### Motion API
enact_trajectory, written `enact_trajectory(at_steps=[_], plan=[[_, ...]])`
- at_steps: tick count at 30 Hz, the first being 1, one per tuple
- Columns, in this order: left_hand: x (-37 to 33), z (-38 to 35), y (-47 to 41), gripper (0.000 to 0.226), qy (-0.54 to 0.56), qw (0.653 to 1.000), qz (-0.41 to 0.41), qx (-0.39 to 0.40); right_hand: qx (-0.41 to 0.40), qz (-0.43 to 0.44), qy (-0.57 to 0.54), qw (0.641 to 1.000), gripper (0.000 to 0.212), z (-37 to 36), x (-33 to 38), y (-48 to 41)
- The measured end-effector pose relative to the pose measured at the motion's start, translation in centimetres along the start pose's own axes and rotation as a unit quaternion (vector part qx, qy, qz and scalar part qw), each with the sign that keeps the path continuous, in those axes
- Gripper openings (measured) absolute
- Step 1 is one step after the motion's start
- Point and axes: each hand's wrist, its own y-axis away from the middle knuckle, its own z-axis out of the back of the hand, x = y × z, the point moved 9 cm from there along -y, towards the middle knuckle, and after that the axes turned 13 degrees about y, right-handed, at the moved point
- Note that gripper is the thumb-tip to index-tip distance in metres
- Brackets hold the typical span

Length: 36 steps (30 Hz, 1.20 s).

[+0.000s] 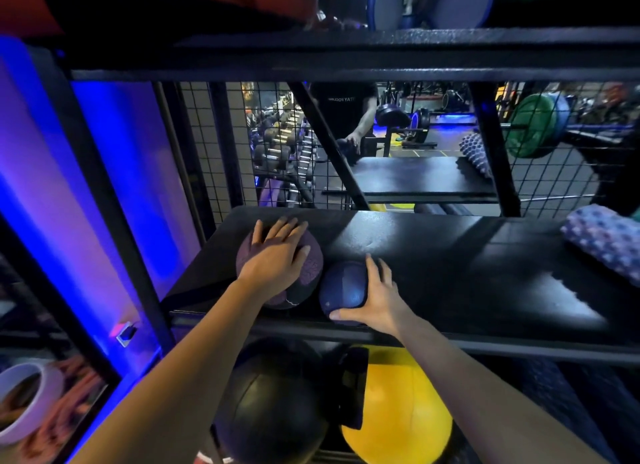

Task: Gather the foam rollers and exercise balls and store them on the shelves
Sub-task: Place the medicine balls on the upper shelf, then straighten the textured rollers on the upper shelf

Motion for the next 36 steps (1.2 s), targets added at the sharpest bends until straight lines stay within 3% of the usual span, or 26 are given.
enact_trajectory(at_steps=[3,6,11,15,25,31,36], plan=[[-0.6,1.6,0.8,0.057,0.005,0.999,-0.004,-0.037,-0.022,0.026,0.037,0.999,0.156,1.2,0.2,0.2],[-1.2,2.3,2.0,0.055,0.033,0.998,0.004,-0.049,-0.040,0.032,0.062,0.997,0.146,2.5,-0.3,0.9],[-5.5,1.7,3.0,0.046,0.061,0.994,-0.035,-0.085,-0.073,0.024,0.026,0.997,0.104,4.8,-3.2,2.9],[-12.6,-0.4,2.8,0.037,0.145,0.977,-0.108,-0.114,-0.132,-0.021,0.004,0.991,0.073,7.7,-8.1,5.9],[-34.3,-13.4,2.1,0.046,0.339,0.935,-0.099,-0.003,-0.303,-0.211,-0.013,0.929,0.047,18.2,-27.9,24.5],[-47.2,-16.6,2.3,0.046,0.451,0.886,-0.105,0.026,-0.349,-0.282,0.016,0.894,0.045,21.6,-36.8,35.6],[-55.2,-21.0,3.4,0.062,0.464,0.865,-0.143,0.127,-0.362,-0.341,-0.017,0.867,0.043,23.2,-42.8,39.5]])
